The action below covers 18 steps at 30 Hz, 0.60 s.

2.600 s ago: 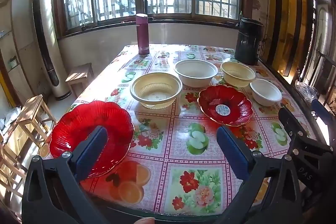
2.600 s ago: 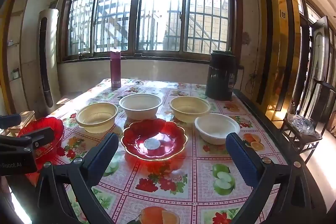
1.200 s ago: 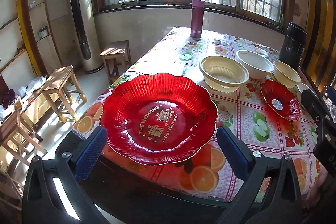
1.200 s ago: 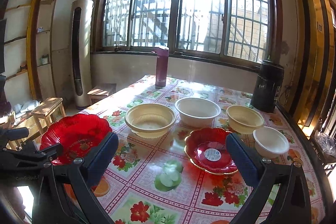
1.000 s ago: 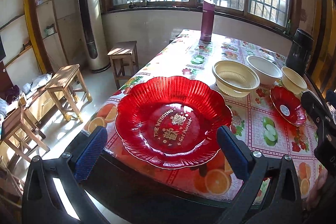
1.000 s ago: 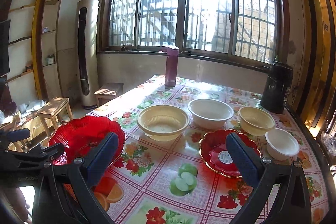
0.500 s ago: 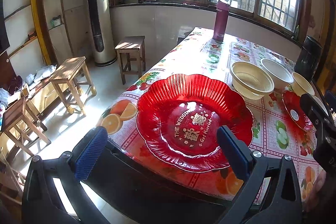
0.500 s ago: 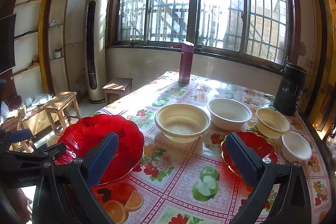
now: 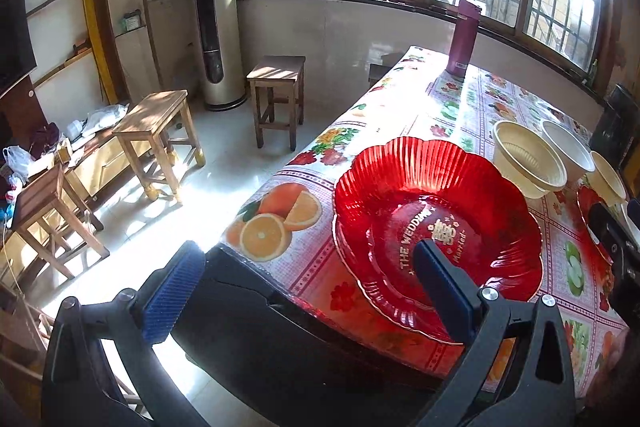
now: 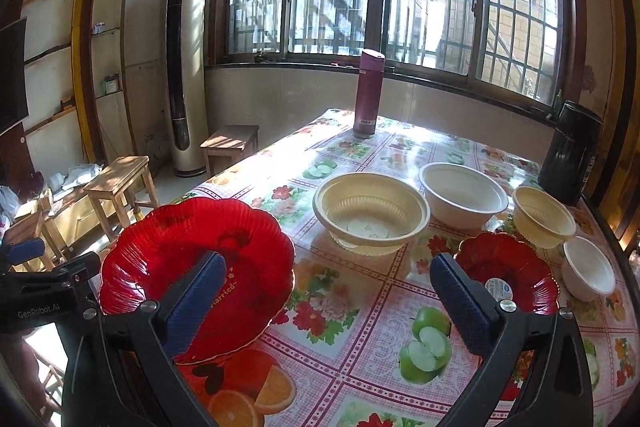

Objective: Organize plates and bowls
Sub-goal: 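Move the left tool toward the large red 'THE WEDDING' plate, then close the left tool on the red wedding plate rim and lift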

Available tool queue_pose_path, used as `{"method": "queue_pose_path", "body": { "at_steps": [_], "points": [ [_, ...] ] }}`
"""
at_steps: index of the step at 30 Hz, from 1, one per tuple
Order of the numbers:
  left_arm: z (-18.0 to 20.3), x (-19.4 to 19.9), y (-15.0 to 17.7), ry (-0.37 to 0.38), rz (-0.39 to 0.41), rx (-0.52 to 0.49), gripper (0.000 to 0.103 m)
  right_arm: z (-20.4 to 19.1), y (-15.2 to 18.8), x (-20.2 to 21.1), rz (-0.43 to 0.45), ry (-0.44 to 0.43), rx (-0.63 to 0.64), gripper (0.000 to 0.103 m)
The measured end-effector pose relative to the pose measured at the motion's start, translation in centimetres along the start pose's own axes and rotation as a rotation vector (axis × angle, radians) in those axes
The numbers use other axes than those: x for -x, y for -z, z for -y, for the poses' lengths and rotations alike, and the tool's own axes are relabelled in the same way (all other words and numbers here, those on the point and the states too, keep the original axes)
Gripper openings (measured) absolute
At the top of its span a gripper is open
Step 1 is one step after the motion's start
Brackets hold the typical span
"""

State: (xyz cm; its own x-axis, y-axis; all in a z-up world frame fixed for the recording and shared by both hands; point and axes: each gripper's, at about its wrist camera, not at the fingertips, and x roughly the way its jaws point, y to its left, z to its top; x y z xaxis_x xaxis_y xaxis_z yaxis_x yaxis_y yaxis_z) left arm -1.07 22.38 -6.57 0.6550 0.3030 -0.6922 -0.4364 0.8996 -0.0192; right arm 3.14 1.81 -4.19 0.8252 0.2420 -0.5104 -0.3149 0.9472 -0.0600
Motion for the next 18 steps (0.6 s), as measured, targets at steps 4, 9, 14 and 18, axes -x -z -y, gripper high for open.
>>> {"method": "queue_pose_path", "body": {
  "at_steps": [4, 9, 14, 18],
  "points": [
    [-1.9, -1.1, -0.2, -0.049, -0.009, 0.030, 0.103, -0.5, 0.4, -1.2, -0.026, -0.007, 0.004, 0.103],
    [-1.5, -2.2, -0.1, -0.051, -0.048, 0.014, 0.103, -1.2, 1.0, -3.4, -0.095, -0.036, 0.000, 0.103],
    [-0.1, -2.6, -0.3, -0.027, -0.072, -0.028, 0.103, -1.2, 1.2, -5.6, -0.171, -0.067, -0.033, 0.103],
    [0.8, -3.5, -0.5, -0.027, -0.113, -0.063, 0.103, -0.7, 1.2, -6.9, -0.216, -0.087, -0.068, 0.103]
  ]
}}
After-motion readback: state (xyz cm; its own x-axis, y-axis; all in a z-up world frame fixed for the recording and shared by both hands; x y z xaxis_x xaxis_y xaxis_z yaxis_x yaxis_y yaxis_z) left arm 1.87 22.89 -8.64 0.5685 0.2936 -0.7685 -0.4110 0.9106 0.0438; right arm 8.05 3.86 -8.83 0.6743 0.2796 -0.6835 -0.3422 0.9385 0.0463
